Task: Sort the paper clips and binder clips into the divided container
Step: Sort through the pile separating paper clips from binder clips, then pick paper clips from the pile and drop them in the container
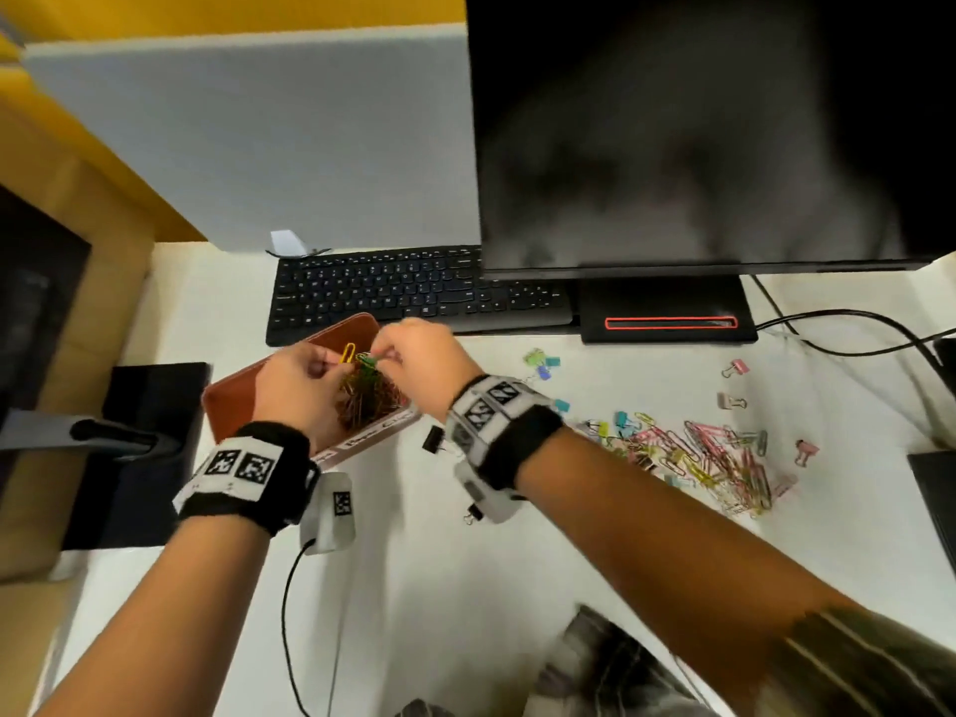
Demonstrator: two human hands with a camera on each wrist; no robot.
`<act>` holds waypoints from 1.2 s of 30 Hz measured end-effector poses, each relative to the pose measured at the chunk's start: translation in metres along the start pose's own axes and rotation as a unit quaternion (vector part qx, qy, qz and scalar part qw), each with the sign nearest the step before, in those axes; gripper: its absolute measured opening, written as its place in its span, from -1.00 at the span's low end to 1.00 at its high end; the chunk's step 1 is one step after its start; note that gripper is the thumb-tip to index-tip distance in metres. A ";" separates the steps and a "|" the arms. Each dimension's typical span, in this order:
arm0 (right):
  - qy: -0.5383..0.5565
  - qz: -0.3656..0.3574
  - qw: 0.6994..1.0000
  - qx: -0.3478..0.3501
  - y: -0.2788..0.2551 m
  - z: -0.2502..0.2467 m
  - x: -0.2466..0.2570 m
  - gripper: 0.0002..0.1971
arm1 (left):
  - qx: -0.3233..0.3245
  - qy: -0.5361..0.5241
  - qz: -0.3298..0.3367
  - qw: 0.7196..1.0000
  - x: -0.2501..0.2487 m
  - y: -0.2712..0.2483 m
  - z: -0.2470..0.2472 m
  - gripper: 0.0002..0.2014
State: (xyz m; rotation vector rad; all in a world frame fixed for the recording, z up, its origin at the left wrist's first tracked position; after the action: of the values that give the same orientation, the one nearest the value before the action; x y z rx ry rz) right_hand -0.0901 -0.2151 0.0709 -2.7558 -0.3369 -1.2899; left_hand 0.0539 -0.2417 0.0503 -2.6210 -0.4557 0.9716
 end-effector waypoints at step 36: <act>-0.092 0.237 0.967 -0.013 -0.293 -0.104 -0.254 -0.53 | 0.182 0.238 0.267 0.916 -0.071 -0.136 0.276 -0.50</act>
State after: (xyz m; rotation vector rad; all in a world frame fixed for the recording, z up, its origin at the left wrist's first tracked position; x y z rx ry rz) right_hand -0.3935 0.0116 -0.0625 -2.7366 0.3187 -0.9259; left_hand -0.2070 -0.0991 -0.0554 -2.5320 0.5362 0.4428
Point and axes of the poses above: each hand's wrist, its own y-axis towards the middle knuckle, its own z-axis out of the palm, x = y × z, the point moved 10 cm from there along y, towards the middle knuckle, and after that the axes turned 12 degrees about -z, right-handed, at the moved point
